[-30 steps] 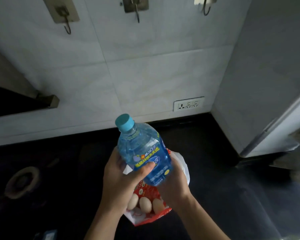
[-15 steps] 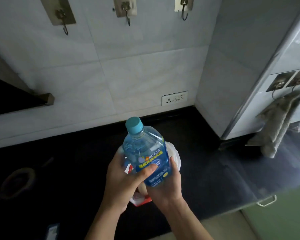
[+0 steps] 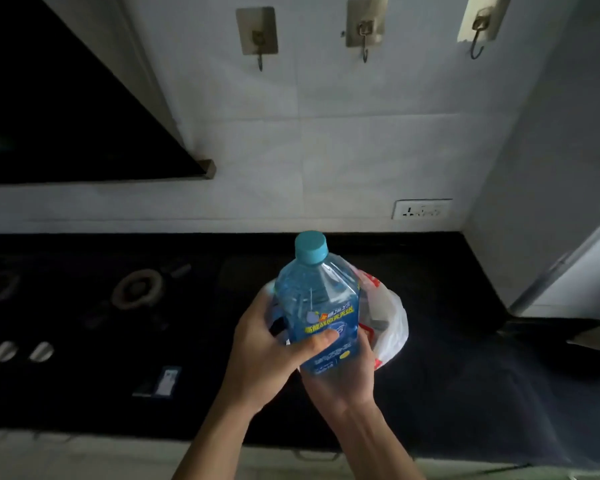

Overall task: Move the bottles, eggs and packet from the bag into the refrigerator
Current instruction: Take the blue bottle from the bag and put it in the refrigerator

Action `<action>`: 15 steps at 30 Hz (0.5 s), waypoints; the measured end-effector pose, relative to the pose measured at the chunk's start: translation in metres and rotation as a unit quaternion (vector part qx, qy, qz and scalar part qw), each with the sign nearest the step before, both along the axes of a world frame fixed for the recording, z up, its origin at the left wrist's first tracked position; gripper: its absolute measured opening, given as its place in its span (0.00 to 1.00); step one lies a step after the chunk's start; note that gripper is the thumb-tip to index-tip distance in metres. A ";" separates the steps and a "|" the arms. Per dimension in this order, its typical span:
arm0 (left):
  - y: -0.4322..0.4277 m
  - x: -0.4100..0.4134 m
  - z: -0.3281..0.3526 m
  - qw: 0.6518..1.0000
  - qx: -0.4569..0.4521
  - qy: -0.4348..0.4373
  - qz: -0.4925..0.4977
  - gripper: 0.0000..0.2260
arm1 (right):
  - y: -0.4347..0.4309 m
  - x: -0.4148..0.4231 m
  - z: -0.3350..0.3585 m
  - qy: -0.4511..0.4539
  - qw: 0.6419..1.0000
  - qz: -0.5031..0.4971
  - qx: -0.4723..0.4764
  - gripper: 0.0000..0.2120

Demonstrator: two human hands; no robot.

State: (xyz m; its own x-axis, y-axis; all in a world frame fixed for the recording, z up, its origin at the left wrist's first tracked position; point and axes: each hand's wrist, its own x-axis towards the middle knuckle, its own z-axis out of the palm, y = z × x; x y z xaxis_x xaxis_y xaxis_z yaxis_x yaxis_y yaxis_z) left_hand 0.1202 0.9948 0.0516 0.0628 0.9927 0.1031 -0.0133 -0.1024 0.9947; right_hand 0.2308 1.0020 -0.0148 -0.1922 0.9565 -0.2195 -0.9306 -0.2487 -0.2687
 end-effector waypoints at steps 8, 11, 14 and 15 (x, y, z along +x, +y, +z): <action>-0.058 0.003 0.004 0.988 -0.013 0.022 0.151 0.27 | -0.031 -0.005 0.008 0.018 0.992 0.113 -0.049 0.25; -0.087 0.002 0.004 0.978 -0.026 0.029 0.205 0.26 | -0.048 -0.011 0.003 0.005 0.984 0.163 -0.071 0.26; -0.123 -0.006 0.002 0.964 -0.041 0.040 0.261 0.27 | -0.073 -0.025 -0.002 0.025 0.970 0.229 -0.082 0.25; -0.136 -0.009 0.000 0.957 -0.048 0.041 0.281 0.28 | -0.082 -0.032 -0.005 0.024 0.963 0.251 -0.096 0.24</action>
State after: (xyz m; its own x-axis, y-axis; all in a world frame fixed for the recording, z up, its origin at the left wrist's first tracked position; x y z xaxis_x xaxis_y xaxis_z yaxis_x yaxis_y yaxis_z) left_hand 0.1108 0.8588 0.0519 -0.4808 0.8764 0.0273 0.0962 0.0218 0.9951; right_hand 0.1990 0.9197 -0.0198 -0.6334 0.6836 -0.3626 -0.6908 -0.7107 -0.1331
